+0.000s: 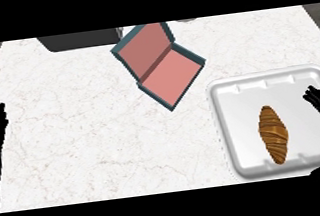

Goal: Pick the croissant from the tray and place it in the cardboard box

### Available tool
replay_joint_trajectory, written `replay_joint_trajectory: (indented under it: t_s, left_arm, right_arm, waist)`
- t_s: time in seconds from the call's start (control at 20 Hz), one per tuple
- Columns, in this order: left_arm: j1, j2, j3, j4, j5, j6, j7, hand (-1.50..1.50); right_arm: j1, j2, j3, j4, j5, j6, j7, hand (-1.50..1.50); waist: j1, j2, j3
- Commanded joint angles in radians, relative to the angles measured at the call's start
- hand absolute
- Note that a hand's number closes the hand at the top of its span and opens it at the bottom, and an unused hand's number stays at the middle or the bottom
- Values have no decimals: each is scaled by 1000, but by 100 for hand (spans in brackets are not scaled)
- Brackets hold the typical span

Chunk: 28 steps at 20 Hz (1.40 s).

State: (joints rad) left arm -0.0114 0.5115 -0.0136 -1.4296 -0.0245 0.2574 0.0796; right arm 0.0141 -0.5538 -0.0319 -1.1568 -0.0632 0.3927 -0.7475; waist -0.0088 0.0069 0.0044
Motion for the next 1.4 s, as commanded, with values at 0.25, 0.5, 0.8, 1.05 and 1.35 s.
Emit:
replay_joint_trajectory:
  t_s: [0.25,0.5,0.8,1.05,1.35]
  left_arm:
    - [-82,-12,2,89,-25,-17,-15,0]
    - [-98,6,6,54,-29,-41,48,0]
    - [-52,-41,17,99,-44,-17,-39,0]
    - [-72,-58,16,74,-77,-25,-6,0]
    - [-46,-80,54,99,-95,-50,-44,0]
  right_arm:
    - [-125,-187,59,189,307,-134,-208,-150]
    - [-167,-222,170,149,445,-148,-119,-150]
    - [-260,-218,274,186,600,-120,7,-150]
    - [-343,-221,271,179,632,27,66,-150]
    - [-319,-141,268,69,722,14,207,-150]
  waist:
    - [22,1,-3]
    - [21,-7,-4]
    - [24,-6,-5]
    - [18,-7,-4]
    - [10,-8,-5]
